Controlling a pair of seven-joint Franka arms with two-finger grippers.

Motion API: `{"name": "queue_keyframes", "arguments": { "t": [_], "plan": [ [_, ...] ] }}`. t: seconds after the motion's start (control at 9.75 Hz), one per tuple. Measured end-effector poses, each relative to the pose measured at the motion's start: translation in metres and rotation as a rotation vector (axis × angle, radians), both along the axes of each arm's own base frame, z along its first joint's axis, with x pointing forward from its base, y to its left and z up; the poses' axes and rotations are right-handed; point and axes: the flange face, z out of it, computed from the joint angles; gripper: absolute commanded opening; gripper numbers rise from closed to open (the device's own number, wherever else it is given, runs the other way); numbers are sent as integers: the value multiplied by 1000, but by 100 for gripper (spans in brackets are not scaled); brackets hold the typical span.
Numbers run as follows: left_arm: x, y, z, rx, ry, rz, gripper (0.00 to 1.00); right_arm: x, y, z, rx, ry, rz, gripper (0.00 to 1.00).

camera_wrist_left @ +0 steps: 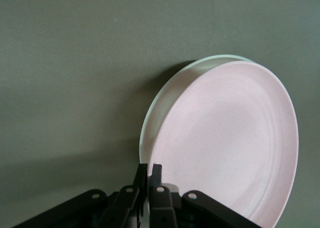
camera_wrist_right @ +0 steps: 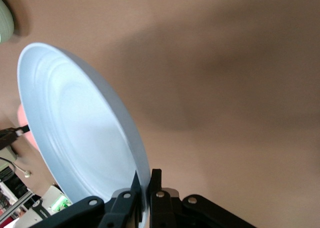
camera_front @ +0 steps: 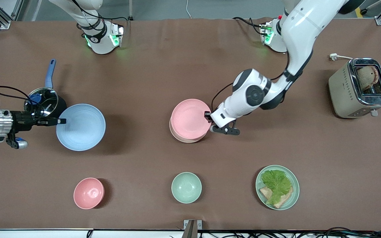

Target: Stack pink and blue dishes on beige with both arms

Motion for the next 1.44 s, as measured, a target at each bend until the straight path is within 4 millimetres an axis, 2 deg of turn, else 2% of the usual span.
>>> {"name": "queue_keyframes", "arguments": {
  "t": [0.1,0.21,0.31,0.41,0.62,0.72,0.82,0.92,1.13,1.23,1.44],
  "plan": [
    [2,-2,-8,25,-7,9,9,4,37,10,-28,22,-5,1],
    [3,-4,-9,34,-13,16,32,7,71,19,-57,27,-9,1],
    [2,-7,-8,35,-11,25,87,8,97,25,-84,24,-12,2],
    [2,-13,-5,29,-11,45,100,8,122,30,-101,25,-16,2],
    [18,-16,11,6,-30,104,100,4,183,33,-126,49,-16,2],
    [28,-10,23,3,-44,119,100,-3,217,33,-154,63,-6,2],
    [40,4,47,18,-57,135,100,-11,250,28,-168,69,-10,3],
    [53,28,86,56,-67,155,100,-21,281,16,-172,53,-15,4],
    [67,95,170,170,-88,195,100,-51,340,-18,-154,-14,1,4],
    [75,135,202,208,-125,192,100,-69,371,-31,-140,-62,1,5],
    [86,210,243,280,-172,153,100,-104,417,-64,-124,-147,-9,6]
  ]
}}
